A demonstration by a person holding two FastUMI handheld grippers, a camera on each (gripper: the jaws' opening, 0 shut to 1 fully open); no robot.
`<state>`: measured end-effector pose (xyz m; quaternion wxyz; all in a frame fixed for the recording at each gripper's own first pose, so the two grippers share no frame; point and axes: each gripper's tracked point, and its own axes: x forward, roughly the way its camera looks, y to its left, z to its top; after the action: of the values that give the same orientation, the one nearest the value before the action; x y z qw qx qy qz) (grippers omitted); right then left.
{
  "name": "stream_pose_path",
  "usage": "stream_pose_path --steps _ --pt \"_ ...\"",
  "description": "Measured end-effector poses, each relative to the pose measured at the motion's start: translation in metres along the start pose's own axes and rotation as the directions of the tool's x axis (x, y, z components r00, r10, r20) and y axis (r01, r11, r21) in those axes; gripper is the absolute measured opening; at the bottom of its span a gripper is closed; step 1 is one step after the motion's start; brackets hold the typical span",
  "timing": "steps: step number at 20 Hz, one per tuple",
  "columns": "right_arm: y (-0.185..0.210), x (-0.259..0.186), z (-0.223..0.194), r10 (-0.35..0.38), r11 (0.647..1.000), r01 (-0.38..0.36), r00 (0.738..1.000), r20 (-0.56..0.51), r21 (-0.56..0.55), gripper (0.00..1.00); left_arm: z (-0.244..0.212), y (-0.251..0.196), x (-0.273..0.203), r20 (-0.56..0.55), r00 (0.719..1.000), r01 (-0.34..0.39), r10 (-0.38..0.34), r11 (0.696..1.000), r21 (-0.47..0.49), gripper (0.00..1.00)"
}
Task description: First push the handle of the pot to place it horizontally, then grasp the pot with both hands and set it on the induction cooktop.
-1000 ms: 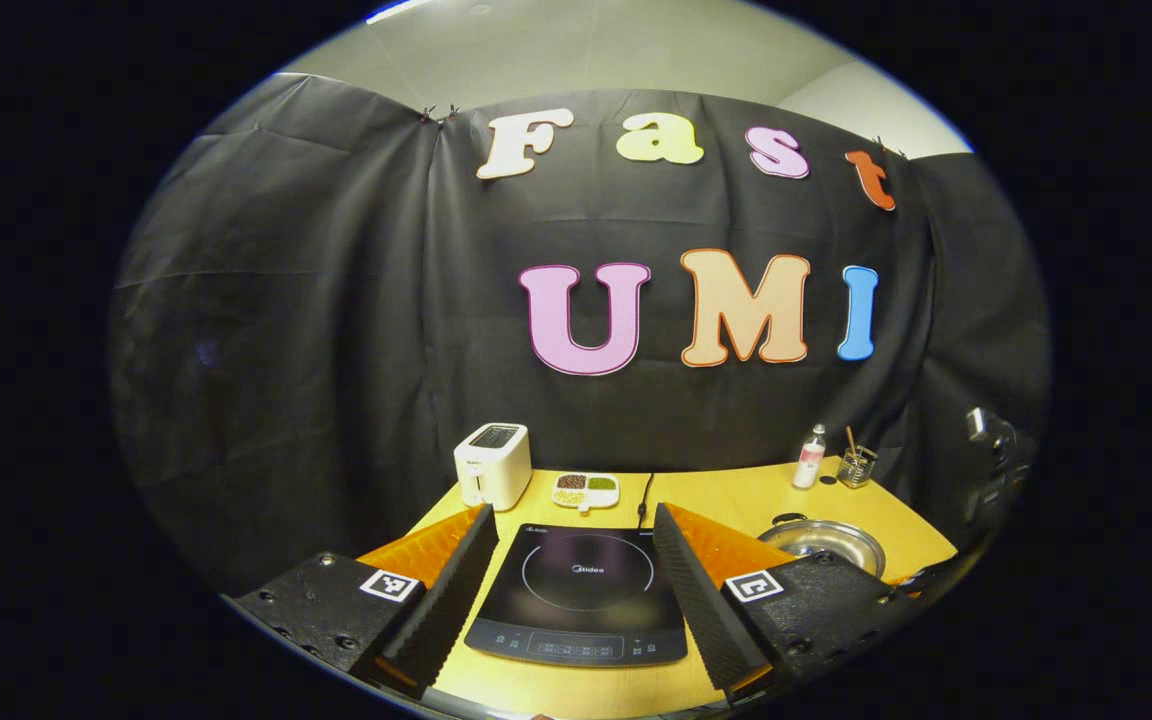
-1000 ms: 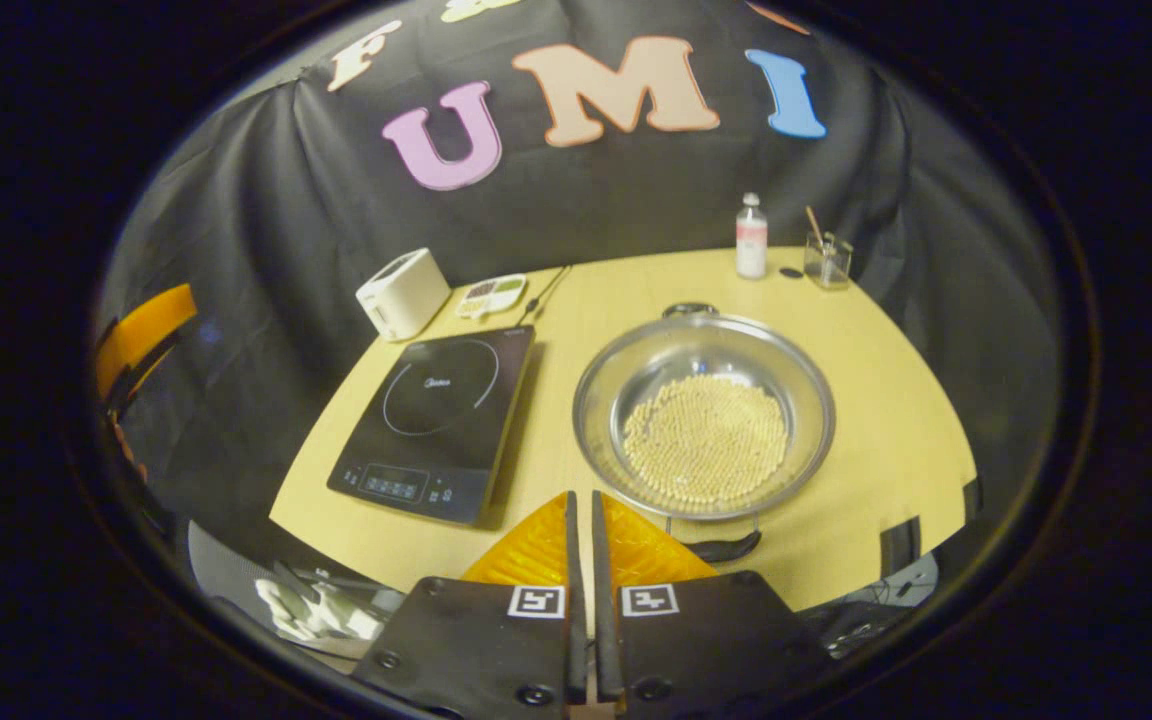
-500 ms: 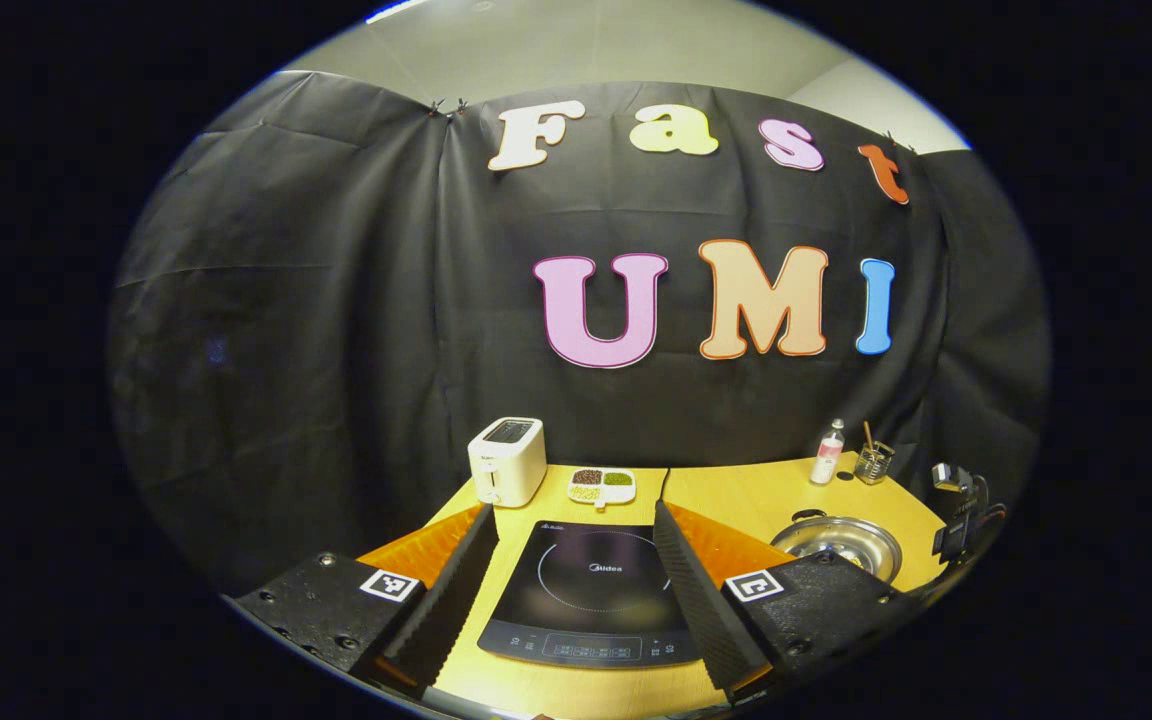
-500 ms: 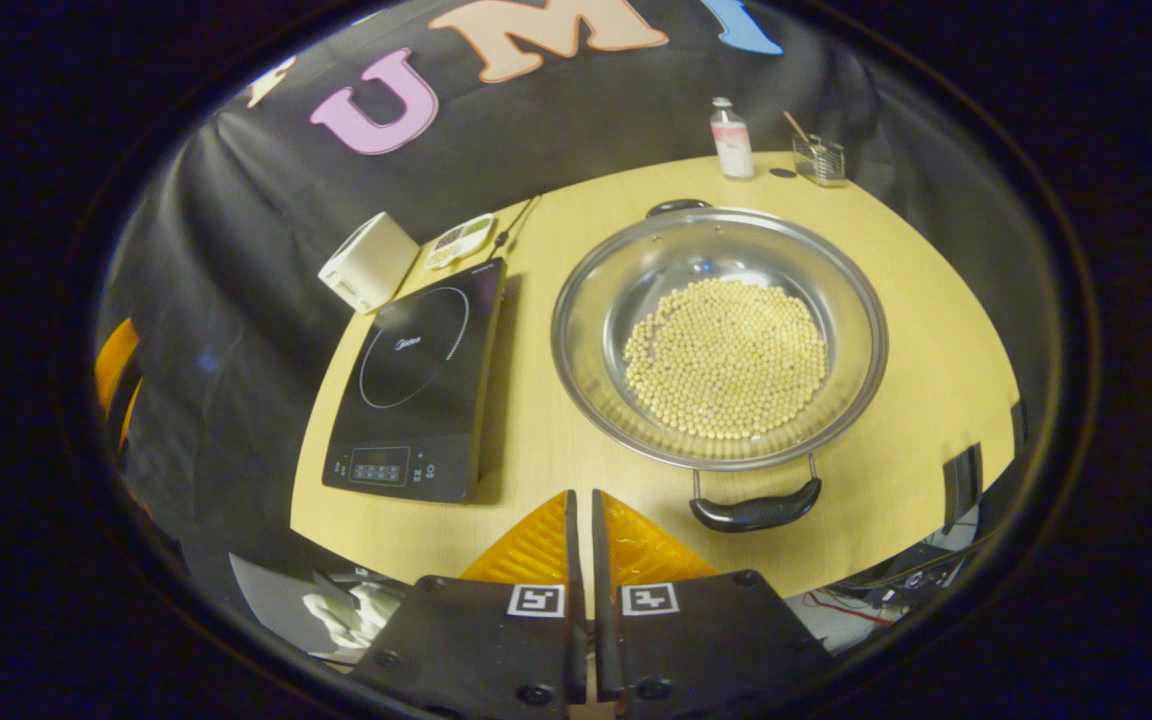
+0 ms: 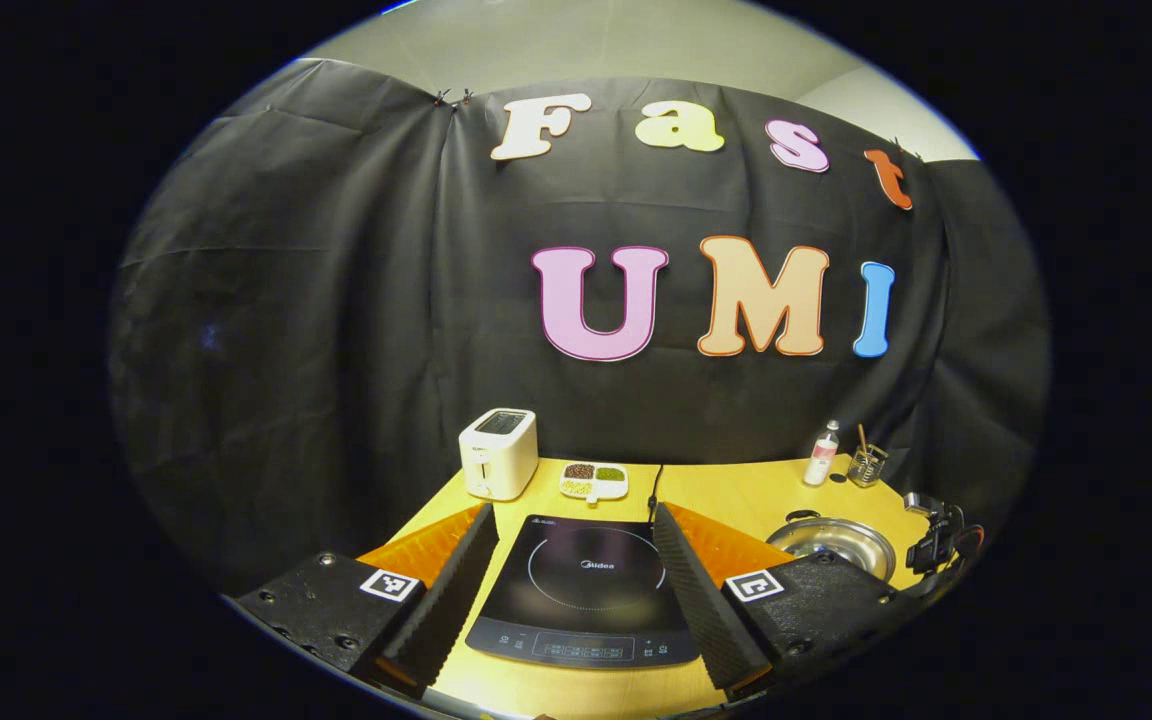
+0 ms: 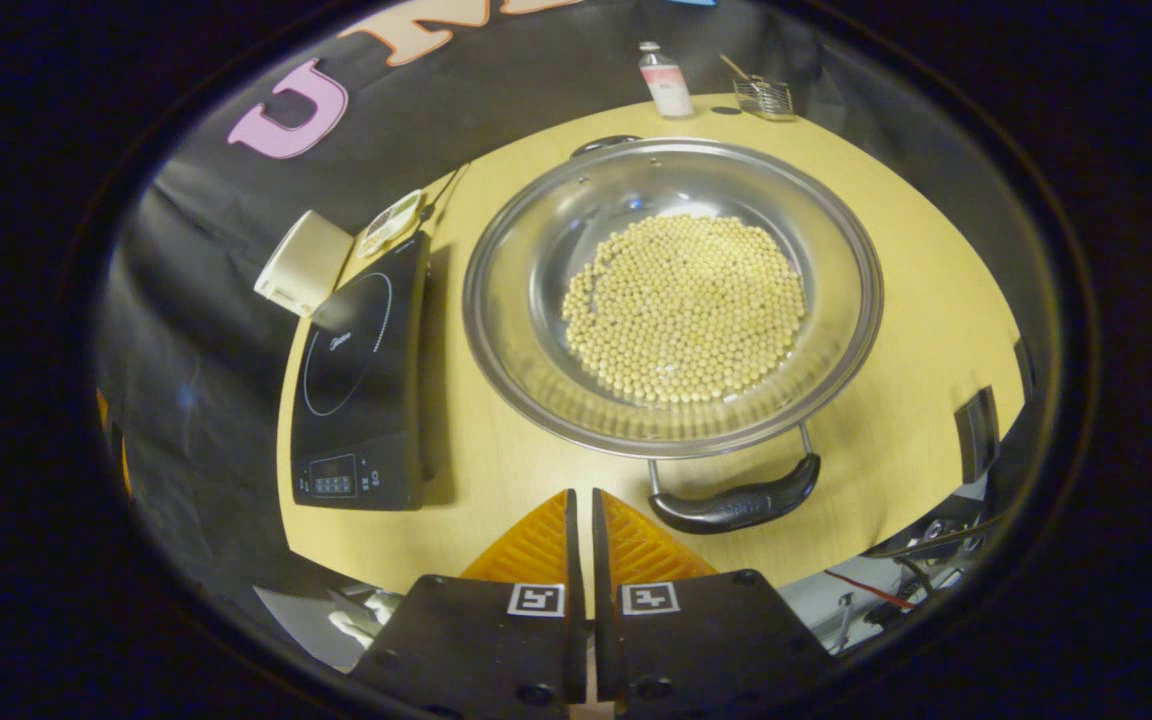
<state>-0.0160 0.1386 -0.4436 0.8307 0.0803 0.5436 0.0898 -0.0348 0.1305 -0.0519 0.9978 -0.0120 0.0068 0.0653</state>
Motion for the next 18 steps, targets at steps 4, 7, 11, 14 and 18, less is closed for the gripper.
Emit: stream_pose_path --steps 4,7,11,14,18 --pt "-0.012 0.004 0.002 -0.041 0.999 0.041 0.999 0.02 -0.002 0.06 -0.002 -0.002 0.004 -0.003 1.0 0.02 -0.02 1.0 -0.005 0.95" --pt "-0.016 0.004 0.004 -0.044 0.999 0.043 0.999 0.023 0.023 0.04 -0.007 -0.006 0.007 -0.015 0.999 0.035 -0.035 0.999 0.017 0.92" --pt "-0.031 0.002 0.015 -0.078 0.997 0.078 0.996 0.031 0.023 0.04 -0.014 -0.019 0.006 -0.041 0.997 0.059 -0.06 0.998 -0.015 0.96" --pt "-0.049 -0.004 0.016 -0.106 0.994 0.106 0.994 0.024 0.02 0.04 -0.021 -0.028 0.007 -0.061 0.995 0.071 -0.074 0.996 -0.057 0.96" --pt "-0.077 -0.01 0.027 -0.165 0.986 0.164 0.986 0.037 0.01 0.04 -0.024 -0.038 0.01 -0.074 0.994 0.079 -0.085 0.993 -0.085 0.96"
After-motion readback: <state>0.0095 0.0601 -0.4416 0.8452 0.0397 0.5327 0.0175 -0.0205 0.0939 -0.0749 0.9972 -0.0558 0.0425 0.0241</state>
